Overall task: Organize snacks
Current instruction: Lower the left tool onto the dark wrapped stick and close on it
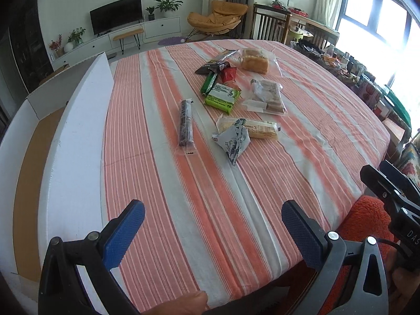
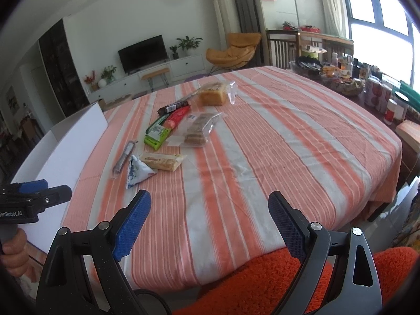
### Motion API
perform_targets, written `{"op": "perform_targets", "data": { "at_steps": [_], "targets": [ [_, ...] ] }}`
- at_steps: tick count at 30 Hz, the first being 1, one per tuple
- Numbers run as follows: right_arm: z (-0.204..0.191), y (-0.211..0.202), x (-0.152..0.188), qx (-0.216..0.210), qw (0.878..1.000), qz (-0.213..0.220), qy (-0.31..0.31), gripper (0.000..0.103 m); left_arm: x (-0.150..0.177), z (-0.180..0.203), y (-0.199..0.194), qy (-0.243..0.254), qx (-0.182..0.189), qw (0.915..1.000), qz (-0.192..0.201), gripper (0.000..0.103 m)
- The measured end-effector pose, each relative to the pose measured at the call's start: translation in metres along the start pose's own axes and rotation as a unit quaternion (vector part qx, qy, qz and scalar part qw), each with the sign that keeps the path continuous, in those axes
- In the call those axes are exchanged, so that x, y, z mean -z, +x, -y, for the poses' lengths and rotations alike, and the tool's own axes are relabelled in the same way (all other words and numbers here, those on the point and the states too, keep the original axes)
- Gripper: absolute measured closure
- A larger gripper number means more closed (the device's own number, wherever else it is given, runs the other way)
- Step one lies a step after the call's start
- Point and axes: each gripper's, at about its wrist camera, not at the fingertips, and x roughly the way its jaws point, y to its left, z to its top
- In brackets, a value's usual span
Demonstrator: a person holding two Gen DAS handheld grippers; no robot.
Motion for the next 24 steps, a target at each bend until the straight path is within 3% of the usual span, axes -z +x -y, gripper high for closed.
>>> {"op": "perform_targets", "data": {
  "at_steps": [9,18,24],
  "targets": [
    [0.001,0.001,0.001,0.002,1.000,-0.006,0.001,0.010,0.003,-0.001,0.071,-0.002,-0.017,0.9979,-0.062,0.000],
    [0.003,0.004,0.001,-0.004,1.000,-0.012,0.007,0.010,0.005,-0.004,0.069,-0.002,-0.022,0.9987,-0.045,0.000],
    [0.004,0.003,0.001,-0.008,1.000,-0.012,0.009,0.010,0.011,-0.006,0.068,0.002,-0.020,0.9997,-0.013,0.000]
  ]
}}
